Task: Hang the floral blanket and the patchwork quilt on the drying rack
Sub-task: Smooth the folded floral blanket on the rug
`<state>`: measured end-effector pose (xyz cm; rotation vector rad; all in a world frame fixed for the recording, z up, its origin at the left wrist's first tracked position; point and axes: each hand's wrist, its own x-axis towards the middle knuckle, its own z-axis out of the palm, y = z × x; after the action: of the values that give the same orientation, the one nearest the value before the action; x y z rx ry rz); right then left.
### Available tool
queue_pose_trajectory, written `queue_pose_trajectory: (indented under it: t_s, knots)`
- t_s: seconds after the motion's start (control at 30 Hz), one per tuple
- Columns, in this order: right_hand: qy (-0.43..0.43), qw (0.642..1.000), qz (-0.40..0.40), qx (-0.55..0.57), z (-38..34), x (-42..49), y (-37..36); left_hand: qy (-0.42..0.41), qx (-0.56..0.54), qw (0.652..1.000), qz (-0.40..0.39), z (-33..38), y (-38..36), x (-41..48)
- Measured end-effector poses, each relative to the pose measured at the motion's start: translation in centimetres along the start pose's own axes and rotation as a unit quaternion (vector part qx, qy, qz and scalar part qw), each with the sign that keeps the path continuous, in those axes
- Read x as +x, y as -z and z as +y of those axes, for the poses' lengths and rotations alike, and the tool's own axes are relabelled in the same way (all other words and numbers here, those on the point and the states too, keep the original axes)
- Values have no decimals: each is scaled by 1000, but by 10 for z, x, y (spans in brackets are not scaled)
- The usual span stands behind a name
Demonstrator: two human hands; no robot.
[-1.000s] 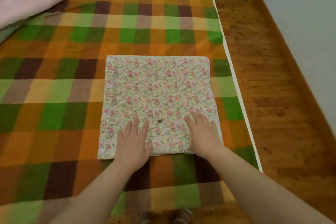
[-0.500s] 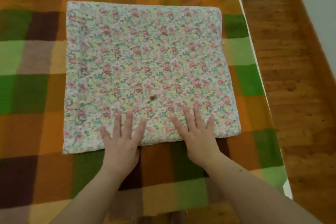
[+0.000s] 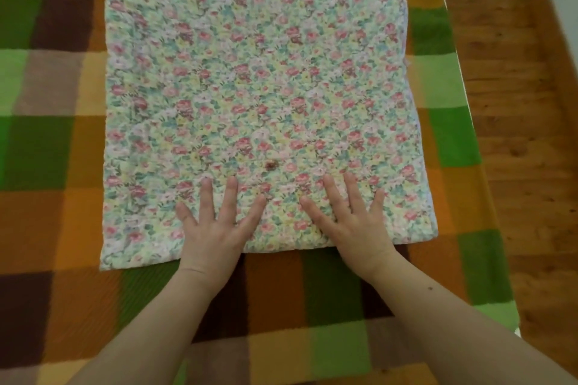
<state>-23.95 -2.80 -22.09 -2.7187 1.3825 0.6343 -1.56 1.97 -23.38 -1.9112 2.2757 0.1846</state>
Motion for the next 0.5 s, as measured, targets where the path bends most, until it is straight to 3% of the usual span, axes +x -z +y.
queue_pose_trajectory:
  t_s: [0.17, 0.33, 0.5]
  knots:
    - [29, 999, -2, 20, 4, 7, 6, -24, 8, 1000, -12, -3, 7, 5]
    - [33, 995, -39, 86, 22, 10, 42, 4, -34, 995, -90, -15, 38, 12]
    - [26, 998, 8, 65, 39, 2, 112, 1, -16, 999, -34, -21, 111, 14]
